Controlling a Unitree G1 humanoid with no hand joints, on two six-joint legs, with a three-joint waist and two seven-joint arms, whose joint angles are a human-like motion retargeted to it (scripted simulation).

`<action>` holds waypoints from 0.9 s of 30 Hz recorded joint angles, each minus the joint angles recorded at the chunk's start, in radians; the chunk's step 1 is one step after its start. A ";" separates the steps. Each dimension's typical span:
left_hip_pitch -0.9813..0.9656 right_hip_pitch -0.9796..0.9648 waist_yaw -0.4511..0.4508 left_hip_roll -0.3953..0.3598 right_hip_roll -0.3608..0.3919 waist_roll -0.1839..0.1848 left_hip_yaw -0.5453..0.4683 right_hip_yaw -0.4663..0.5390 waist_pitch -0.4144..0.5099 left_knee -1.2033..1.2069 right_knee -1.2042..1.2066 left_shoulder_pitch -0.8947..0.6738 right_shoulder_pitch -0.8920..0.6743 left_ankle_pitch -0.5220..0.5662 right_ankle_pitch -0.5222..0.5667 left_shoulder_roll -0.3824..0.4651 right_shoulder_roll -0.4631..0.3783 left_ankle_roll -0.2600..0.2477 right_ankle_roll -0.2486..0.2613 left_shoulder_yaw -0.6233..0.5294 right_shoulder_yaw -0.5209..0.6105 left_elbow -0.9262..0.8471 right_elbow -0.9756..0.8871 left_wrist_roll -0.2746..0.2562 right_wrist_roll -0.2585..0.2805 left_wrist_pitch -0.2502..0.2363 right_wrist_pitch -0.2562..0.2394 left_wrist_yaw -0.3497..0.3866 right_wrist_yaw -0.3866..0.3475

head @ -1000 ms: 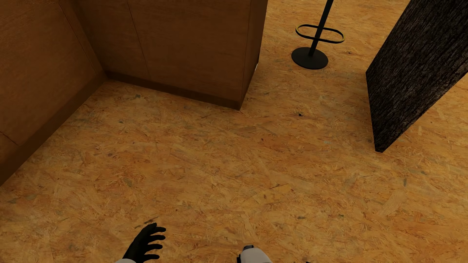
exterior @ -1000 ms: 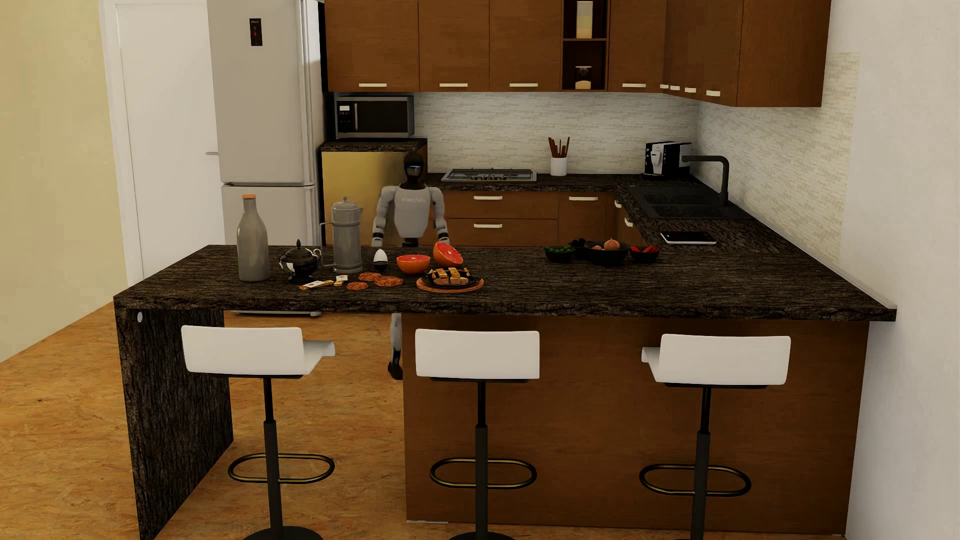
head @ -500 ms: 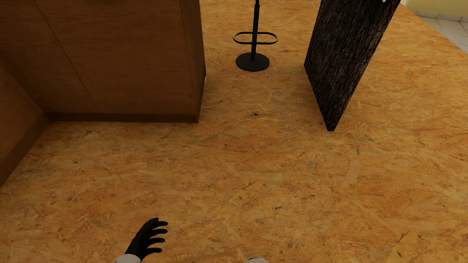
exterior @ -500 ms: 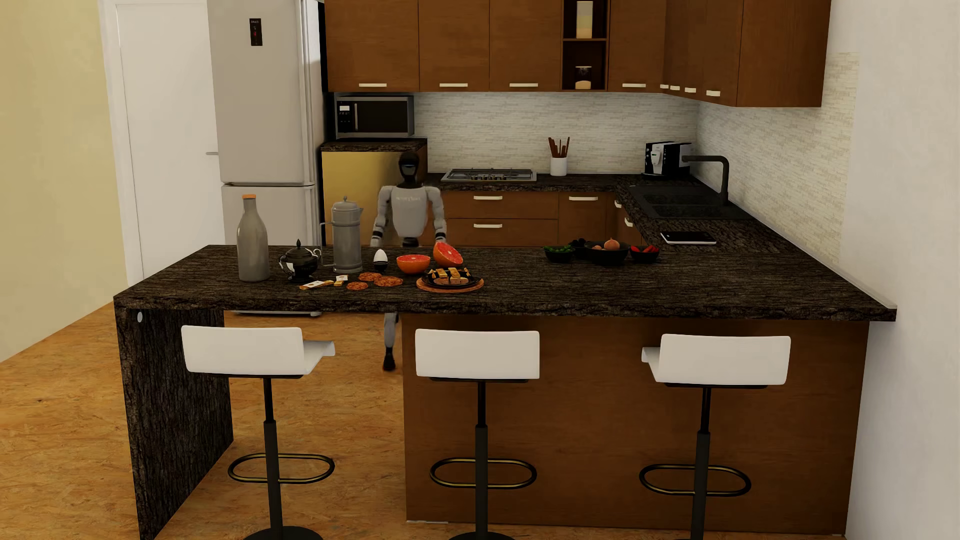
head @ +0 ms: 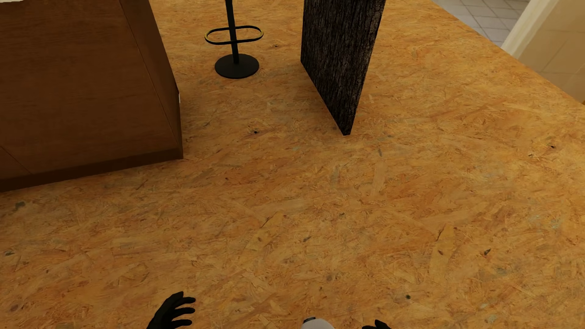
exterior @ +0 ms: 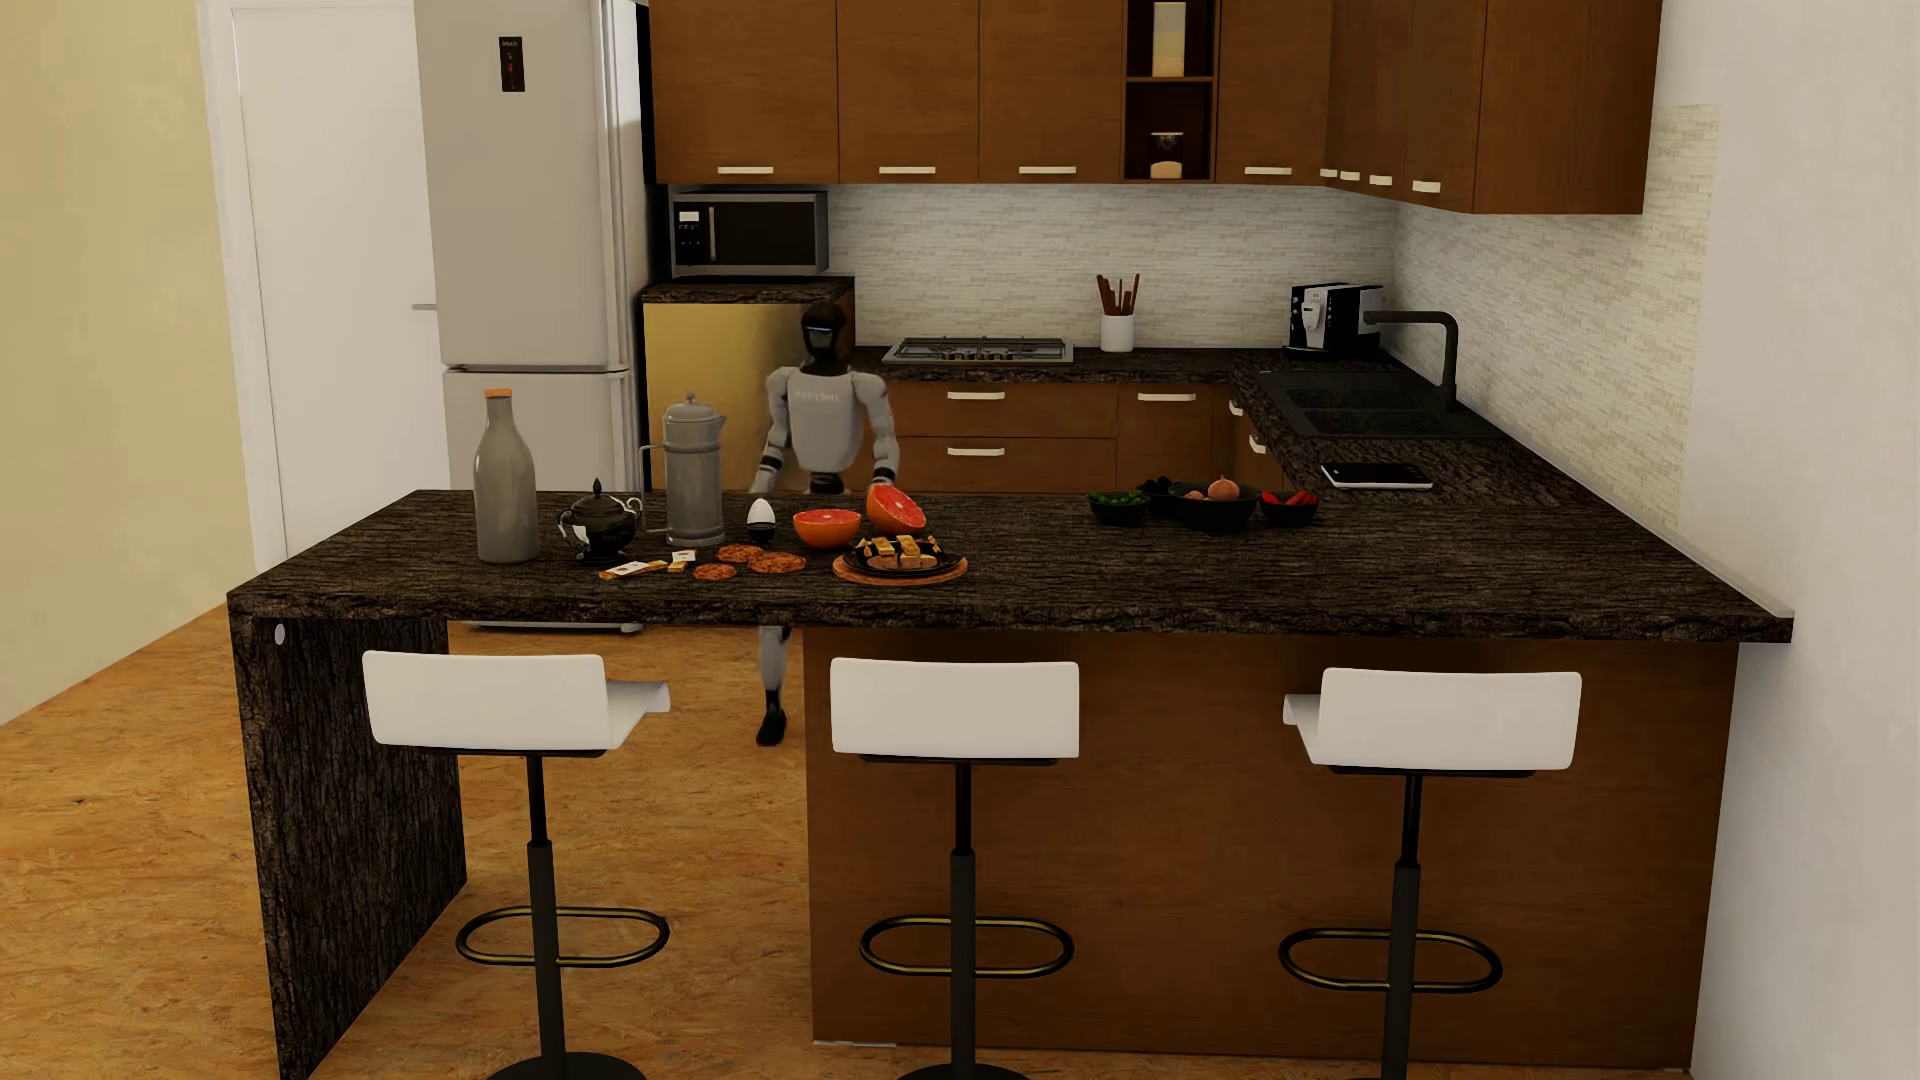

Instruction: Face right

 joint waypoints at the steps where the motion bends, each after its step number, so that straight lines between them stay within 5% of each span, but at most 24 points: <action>1: 0.019 -0.011 -0.020 -0.002 -0.008 -0.011 0.022 -0.001 -0.002 -0.029 0.027 -0.018 0.000 0.012 -0.065 0.011 0.008 0.014 -0.064 0.009 -0.017 0.022 -0.024 0.005 0.011 0.021 -0.016 -0.008 -0.013; 2: 0.036 -0.015 -0.005 0.004 -0.026 -0.023 0.041 -0.026 0.007 -0.017 0.077 -0.036 0.008 0.000 -0.118 0.010 0.009 0.011 -0.138 0.013 -0.029 0.001 -0.036 0.011 0.014 0.030 -0.026 -0.015 -0.009; 3: 0.023 -0.026 0.006 0.010 -0.036 -0.025 0.043 -0.030 -0.006 0.011 0.092 -0.044 0.003 -0.018 -0.120 -0.007 -0.014 0.007 -0.019 -0.002 -0.002 0.003 -0.018 0.019 0.001 0.016 -0.025 -0.014 0.006; 4: 0.013 -0.027 0.023 0.016 -0.042 -0.038 0.051 -0.032 0.001 0.066 0.103 -0.036 -0.031 -0.023 -0.070 -0.025 -0.013 0.001 0.006 -0.004 -0.008 -0.025 0.004 0.028 -0.014 0.008 -0.010 -0.012 0.025; 6: -0.122 -0.034 0.098 -0.012 -0.019 -0.010 -0.015 -0.007 0.000 0.259 0.070 -0.054 -0.017 0.116 0.002 -0.055 -0.043 0.021 0.014 -0.014 0.003 -0.006 0.029 0.050 -0.022 0.002 0.000 -0.020 0.042; 8: -0.113 -0.023 0.166 -0.032 -0.016 0.024 -0.044 -0.016 0.003 0.041 0.067 -0.058 0.054 0.093 -0.024 -0.016 -0.020 0.018 -0.007 0.054 -0.036 0.019 -0.013 0.058 0.014 -0.008 0.001 -0.069 0.015; 9: -0.108 -0.019 0.149 -0.041 -0.032 0.013 -0.037 -0.014 0.001 0.040 0.073 -0.014 0.004 0.095 -0.034 0.001 -0.016 -0.011 0.009 0.052 -0.026 0.010 -0.007 0.048 0.006 -0.017 0.017 -0.084 0.009; 14: -0.056 0.040 0.170 -0.048 -0.053 -0.016 -0.033 -0.031 -0.036 -0.063 -0.038 -0.017 -0.097 0.144 0.045 -0.030 -0.033 0.020 0.026 0.029 -0.030 -0.033 -0.017 -0.011 -0.029 -0.002 0.108 -0.047 0.080; 17: -0.029 0.074 0.144 -0.046 -0.060 -0.009 -0.038 -0.052 -0.032 -0.077 -0.061 -0.013 -0.063 0.142 0.046 -0.015 -0.042 0.022 0.016 0.033 -0.003 -0.018 -0.001 0.007 -0.019 -0.057 0.110 -0.017 0.063; 22: -0.003 0.091 0.136 -0.041 -0.059 -0.008 -0.030 -0.051 -0.011 -0.108 -0.081 -0.040 -0.025 0.143 0.049 -0.006 -0.009 0.018 0.023 0.027 -0.006 -0.006 -0.017 0.016 -0.016 -0.024 0.121 -0.063 0.026; 27: 0.009 0.097 0.147 -0.043 -0.061 0.009 -0.024 -0.047 0.008 -0.114 -0.079 -0.046 -0.071 0.134 0.037 -0.041 -0.022 0.020 0.025 0.004 -0.015 -0.027 -0.016 0.019 -0.075 0.002 0.090 -0.081 0.018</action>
